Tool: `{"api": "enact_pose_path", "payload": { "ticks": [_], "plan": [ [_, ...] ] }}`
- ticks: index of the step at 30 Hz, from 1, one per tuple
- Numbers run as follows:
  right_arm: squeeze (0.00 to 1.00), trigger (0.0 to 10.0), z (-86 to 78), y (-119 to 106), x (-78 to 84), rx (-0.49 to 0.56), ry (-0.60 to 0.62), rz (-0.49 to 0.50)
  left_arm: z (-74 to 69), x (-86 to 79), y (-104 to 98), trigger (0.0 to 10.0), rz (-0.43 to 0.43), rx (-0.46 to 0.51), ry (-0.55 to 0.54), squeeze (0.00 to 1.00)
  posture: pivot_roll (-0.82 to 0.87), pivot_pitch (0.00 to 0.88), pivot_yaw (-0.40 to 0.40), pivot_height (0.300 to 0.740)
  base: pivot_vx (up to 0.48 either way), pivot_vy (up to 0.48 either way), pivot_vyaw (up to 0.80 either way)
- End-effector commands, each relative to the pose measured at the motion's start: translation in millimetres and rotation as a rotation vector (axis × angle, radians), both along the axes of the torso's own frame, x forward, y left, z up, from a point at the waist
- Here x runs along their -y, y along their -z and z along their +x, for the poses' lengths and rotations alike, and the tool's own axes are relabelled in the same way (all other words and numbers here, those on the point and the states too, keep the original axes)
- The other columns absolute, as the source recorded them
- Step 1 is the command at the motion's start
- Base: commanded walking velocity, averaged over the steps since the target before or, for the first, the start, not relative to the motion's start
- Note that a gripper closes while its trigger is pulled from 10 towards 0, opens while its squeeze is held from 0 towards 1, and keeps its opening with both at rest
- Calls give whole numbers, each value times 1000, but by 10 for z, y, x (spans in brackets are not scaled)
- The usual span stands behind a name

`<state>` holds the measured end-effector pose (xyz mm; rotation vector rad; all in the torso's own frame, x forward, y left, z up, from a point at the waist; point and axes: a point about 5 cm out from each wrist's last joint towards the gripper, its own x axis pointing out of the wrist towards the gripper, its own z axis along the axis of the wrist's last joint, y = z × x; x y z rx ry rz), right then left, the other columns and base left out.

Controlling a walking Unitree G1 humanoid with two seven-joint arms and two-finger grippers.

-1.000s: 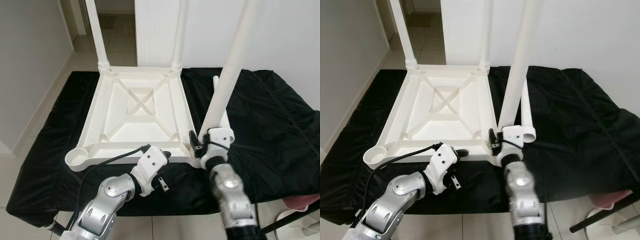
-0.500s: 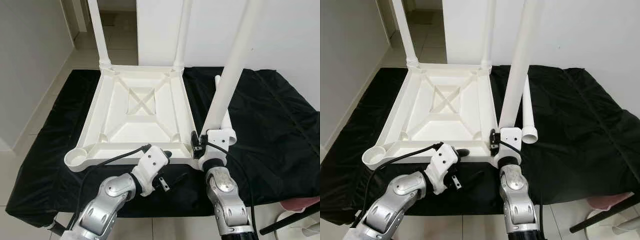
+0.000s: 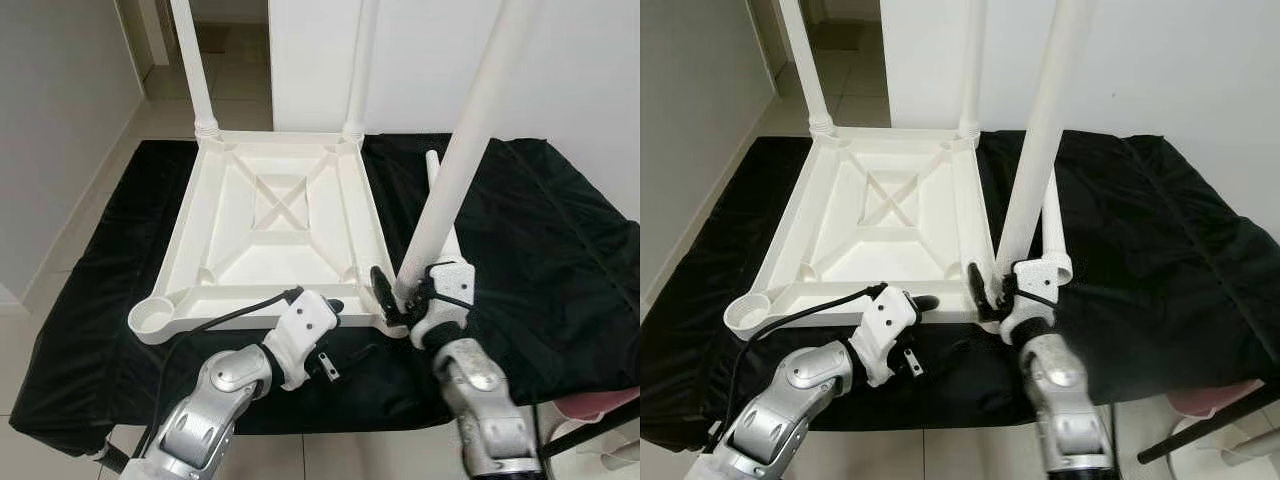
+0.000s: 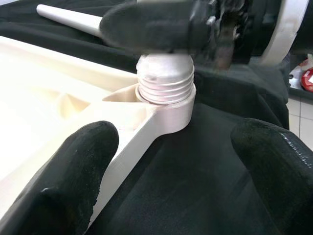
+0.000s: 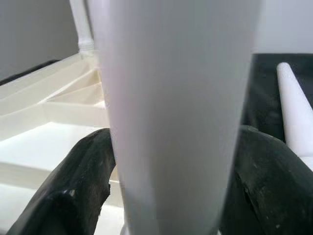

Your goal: Building children table

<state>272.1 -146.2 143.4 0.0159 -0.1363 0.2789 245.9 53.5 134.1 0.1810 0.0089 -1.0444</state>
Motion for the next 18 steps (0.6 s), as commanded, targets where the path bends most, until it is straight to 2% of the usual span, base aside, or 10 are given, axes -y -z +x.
{"api": "enact_pose_path", "payload": {
  "ticks": [1,2,6,10,13,18],
  "plan": [
    [0,10000,9,16,-3,1,-36,0,29,-14,16,10000,7,4,-29,0,-32,0,-25,740,0,0,0],
    [0,10000,31,22,65,3,-65,-25,35,-16,14,10000,9,6,-28,0,-32,0,-25,740,0,0,0],
    [0,10000,52,22,113,0,-113,-45,36,-20,12,10000,9,7,-29,0,-33,0,-23,740,0,0,0],
    [0,10000,119,60,203,-16,-184,-109,39,-19,10,10000,8,8,-32,0,-31,0,-24,740,0,0,0],
    [0,10000,163,90,228,-27,-215,-133,47,-15,4,10000,5,9,-36,0,-29,0,-25,740,0,0,0],
    [0,10000,222,145,174,-39,-292,-144,65,-8,20,10000,6,8,-39,0,-31,0,-9,740,0,0,0]
  ]
}}
